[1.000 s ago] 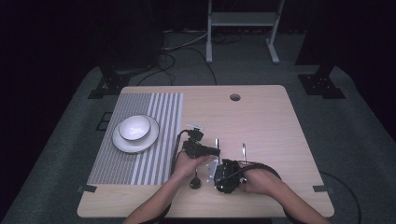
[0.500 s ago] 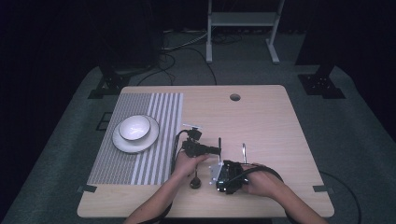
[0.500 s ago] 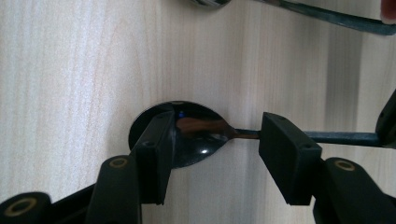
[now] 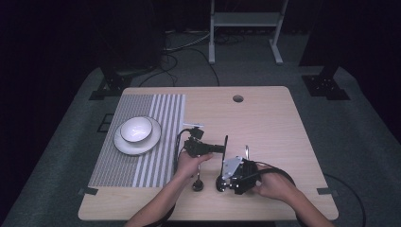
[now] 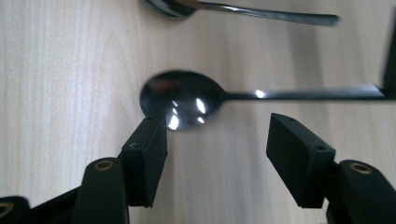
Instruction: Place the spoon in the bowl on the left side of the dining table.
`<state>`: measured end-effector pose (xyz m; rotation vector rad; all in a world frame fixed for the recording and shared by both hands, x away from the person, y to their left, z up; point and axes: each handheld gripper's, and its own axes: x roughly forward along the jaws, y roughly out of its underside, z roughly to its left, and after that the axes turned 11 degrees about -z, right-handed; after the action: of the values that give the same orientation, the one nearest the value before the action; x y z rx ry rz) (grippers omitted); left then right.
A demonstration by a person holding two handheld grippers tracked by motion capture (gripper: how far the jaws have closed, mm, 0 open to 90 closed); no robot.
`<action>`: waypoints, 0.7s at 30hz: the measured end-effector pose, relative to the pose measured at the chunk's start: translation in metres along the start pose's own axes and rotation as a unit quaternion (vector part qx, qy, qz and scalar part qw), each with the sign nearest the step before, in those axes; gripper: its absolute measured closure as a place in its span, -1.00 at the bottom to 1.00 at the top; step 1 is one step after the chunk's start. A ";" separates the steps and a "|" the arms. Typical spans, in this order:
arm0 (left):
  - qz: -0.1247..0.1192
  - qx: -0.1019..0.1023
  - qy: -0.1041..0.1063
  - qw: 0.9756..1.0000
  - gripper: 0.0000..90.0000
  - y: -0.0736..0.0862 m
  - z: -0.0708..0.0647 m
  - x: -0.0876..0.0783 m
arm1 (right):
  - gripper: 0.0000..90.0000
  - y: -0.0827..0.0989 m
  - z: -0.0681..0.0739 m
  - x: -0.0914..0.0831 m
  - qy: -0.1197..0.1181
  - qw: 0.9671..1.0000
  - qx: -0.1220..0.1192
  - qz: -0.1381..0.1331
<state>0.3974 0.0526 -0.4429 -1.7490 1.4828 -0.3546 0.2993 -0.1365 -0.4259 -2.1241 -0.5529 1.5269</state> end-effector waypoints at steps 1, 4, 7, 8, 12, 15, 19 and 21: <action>-0.001 0.007 -0.005 1.000 1.00 -0.002 -0.004 0.000 | -0.19 0.002 -0.002 -0.003 0.001 1.000 0.006 -0.003; -0.001 0.018 -0.008 1.000 1.00 -0.005 -0.007 -0.001 | -0.20 0.011 -0.009 -0.011 0.005 0.999 0.033 -0.007; -0.004 0.024 -0.011 1.000 1.00 -0.009 -0.010 -0.003 | -0.22 0.020 -0.014 -0.017 0.005 0.998 0.056 -0.013; -0.002 0.028 -0.013 1.000 1.00 -0.011 -0.010 -0.005 | -0.22 0.023 -0.016 -0.018 0.005 0.998 0.065 -0.015; -0.003 0.045 -0.018 0.999 1.00 -0.020 -0.015 -0.010 | -0.25 0.034 -0.023 -0.023 0.006 0.995 0.093 -0.022; -0.006 0.058 -0.022 0.998 1.00 -0.027 -0.019 -0.016 | -0.27 0.041 -0.027 -0.027 0.006 0.993 0.113 -0.026; -0.011 0.068 -0.025 0.997 1.00 -0.036 -0.024 -0.024 | -0.29 0.049 -0.032 -0.032 0.008 0.990 0.136 -0.034; -0.014 0.074 -0.028 0.997 1.00 -0.040 -0.026 -0.028 | -0.30 0.052 -0.033 -0.034 0.010 0.989 0.145 -0.038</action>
<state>0.4008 0.0685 -0.3896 -1.6492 1.3595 -0.4168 0.3227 -0.2030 -0.4211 -1.8735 -0.3729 1.4449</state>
